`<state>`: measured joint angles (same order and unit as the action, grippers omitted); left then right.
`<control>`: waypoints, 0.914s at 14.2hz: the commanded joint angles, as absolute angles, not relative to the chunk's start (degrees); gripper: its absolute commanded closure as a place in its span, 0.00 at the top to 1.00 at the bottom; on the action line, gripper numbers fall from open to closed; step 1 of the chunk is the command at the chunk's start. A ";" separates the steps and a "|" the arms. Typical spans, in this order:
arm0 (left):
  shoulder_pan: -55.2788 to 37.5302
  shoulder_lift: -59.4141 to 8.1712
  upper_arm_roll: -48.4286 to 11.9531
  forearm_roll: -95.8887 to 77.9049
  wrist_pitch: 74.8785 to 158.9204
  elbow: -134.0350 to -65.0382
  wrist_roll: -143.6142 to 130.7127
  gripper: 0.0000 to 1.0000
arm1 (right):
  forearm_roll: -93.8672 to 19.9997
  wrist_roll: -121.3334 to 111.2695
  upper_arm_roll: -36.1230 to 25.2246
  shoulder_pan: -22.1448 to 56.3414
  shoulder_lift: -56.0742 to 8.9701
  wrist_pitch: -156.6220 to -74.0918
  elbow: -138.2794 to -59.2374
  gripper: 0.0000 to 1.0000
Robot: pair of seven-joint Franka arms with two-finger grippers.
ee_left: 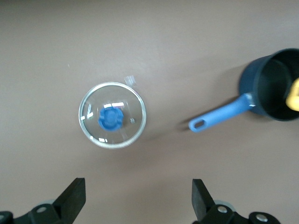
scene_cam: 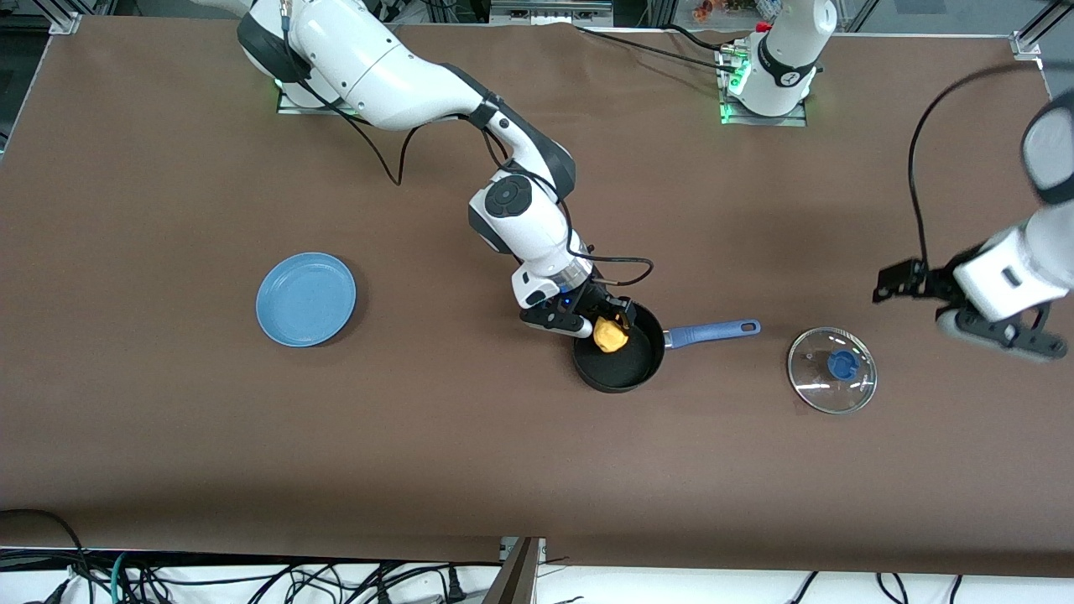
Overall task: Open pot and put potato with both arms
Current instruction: 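Lower the potato with the right gripper while the left gripper releases the lid, then open the right gripper and raise it away from the saucepan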
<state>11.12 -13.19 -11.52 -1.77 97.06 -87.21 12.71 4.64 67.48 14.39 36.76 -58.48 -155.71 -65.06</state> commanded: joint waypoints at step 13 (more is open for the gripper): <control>-8.16 0.69 -0.36 2.90 91.48 -96.66 -8.70 1.00 | 4.48 47.85 14.15 28.23 -45.55 -113.86 -61.69 1.00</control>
<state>-4.43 -3.33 -4.14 2.10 88.11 -90.61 -8.53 4.67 54.78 13.78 31.74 -50.24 -121.25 -58.88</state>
